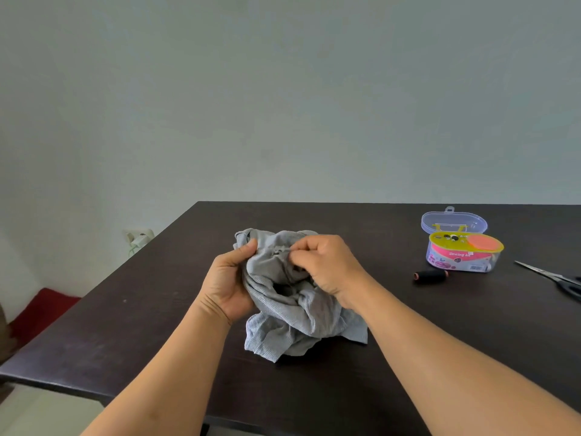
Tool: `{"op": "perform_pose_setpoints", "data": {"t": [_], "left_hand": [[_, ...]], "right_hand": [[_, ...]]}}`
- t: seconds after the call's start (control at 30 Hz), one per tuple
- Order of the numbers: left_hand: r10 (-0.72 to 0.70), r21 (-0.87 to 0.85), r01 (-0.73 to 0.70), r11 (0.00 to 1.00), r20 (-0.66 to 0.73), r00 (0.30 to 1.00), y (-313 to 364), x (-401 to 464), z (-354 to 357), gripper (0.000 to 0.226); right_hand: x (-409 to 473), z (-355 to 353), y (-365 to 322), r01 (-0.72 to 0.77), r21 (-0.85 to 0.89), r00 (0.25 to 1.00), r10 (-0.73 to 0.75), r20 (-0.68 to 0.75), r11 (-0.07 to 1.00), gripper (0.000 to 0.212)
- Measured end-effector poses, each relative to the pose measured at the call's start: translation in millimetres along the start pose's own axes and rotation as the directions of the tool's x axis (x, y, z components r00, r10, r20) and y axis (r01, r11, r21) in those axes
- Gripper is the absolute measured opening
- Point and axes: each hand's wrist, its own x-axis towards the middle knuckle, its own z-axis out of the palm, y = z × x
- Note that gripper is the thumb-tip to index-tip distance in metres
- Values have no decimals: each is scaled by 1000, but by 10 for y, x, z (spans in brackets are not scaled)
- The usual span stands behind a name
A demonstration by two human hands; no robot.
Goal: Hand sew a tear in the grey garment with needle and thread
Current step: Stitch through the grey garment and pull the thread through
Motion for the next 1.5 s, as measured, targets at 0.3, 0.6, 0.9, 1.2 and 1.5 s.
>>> {"op": "perform_pose_setpoints", "data": {"t": [0.3,0.6,0.9,1.2,1.5], "left_hand": [[29,88,-23,996,-62,998,40,6,11,39],[350,846,412,339,-520,779,17,112,-206,97],[345,959,-269,93,222,912,79,207,256,22],[411,967,-254,38,216,886,104,237,346,6],[473,959,-285,-4,252,844,143,248,363,19]], "right_hand": [[104,-542,-424,-11,335,998,32,-56,942,18],[82,-586,-123,-69,53,998,69,-10,996,9],[125,-555,-67,-46,32,999,46,1,998,6],[40,-639,122,29,-265,995,-53,-85,964,8],[-171,-355,115,243,-530,944,-324,-63,812,19]]}}
